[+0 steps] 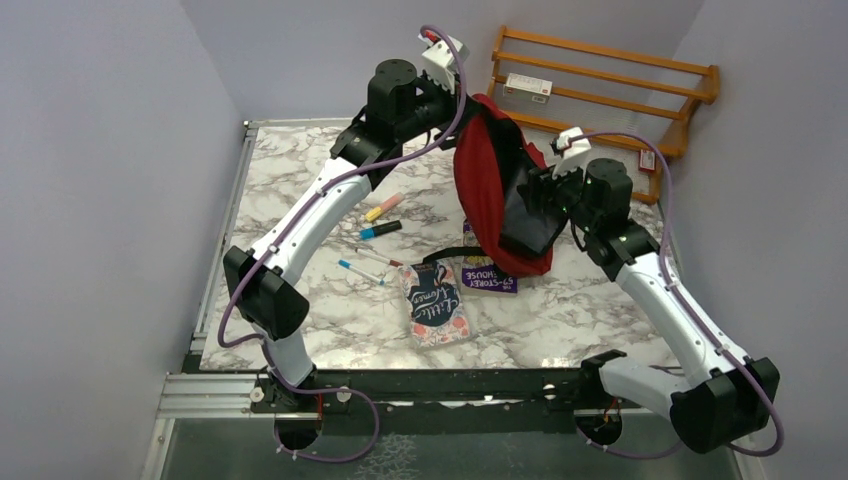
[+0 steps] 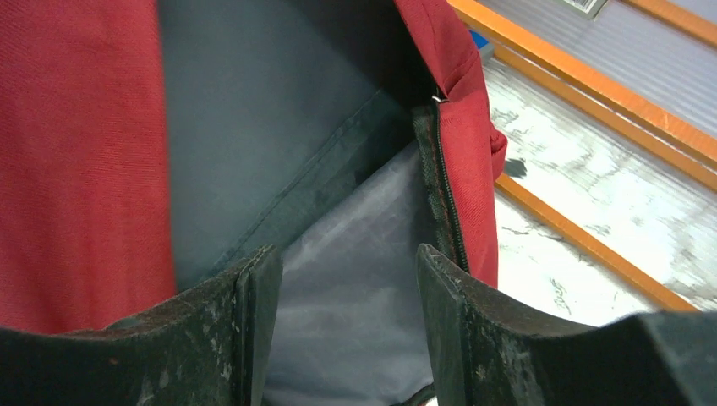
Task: Pack the student bag
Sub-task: Place the student bag at the center of the board.
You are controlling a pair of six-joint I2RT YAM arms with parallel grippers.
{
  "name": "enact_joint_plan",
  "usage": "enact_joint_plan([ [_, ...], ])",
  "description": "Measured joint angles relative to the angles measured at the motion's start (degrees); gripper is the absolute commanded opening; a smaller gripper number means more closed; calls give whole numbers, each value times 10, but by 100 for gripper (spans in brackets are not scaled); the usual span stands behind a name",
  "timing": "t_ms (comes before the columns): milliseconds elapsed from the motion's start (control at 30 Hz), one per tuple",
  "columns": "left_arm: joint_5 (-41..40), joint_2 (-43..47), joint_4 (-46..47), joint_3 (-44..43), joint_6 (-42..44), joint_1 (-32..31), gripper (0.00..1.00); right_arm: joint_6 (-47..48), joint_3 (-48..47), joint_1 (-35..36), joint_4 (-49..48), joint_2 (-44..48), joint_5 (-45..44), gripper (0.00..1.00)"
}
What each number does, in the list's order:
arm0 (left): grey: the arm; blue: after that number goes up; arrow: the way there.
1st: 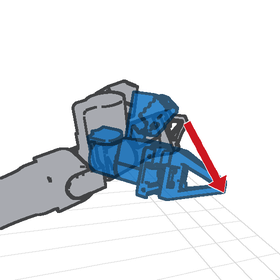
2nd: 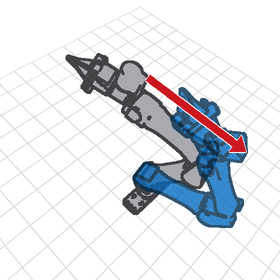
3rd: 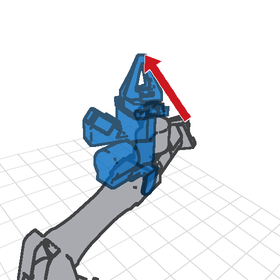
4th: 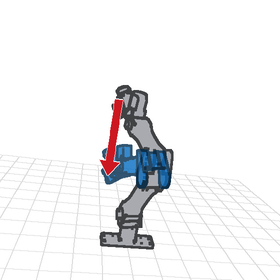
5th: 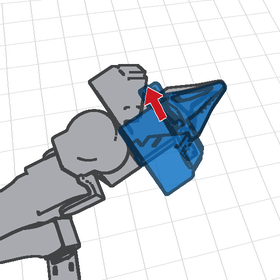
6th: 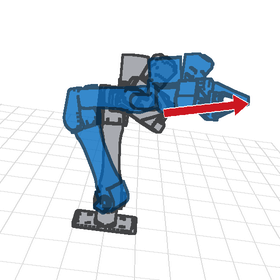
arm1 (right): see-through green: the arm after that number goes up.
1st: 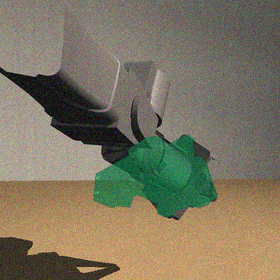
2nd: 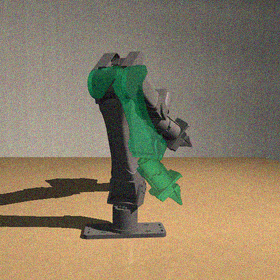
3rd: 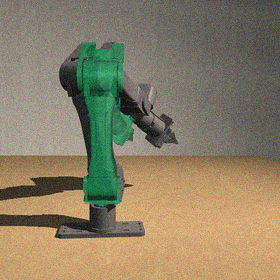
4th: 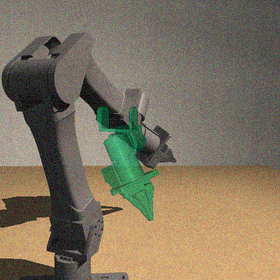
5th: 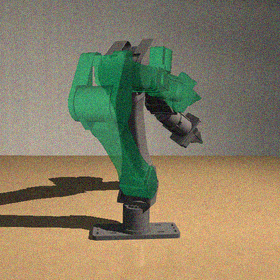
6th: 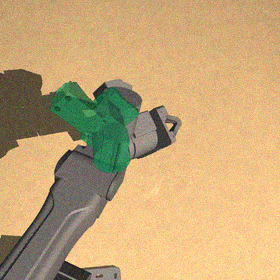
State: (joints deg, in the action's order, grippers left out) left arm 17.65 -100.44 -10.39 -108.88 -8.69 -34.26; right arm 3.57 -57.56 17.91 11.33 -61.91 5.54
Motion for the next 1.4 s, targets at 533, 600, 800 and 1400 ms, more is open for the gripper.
enact_joint_plan([
  [533,12,0,-16,0,11,0,0,117,37,0,-195,-144,-108,56],
  [600,14,0,-16,0,12,0,0,129,25,-4,-195,-163,-109,51],
  [800,14,0,-16,0,19,-1,0,141,1,-18,-202,-191,-109,28],
  [1400,-5,9,-16,56,70,-1,0,48,-150,-175,-70,-264,133,1],
])
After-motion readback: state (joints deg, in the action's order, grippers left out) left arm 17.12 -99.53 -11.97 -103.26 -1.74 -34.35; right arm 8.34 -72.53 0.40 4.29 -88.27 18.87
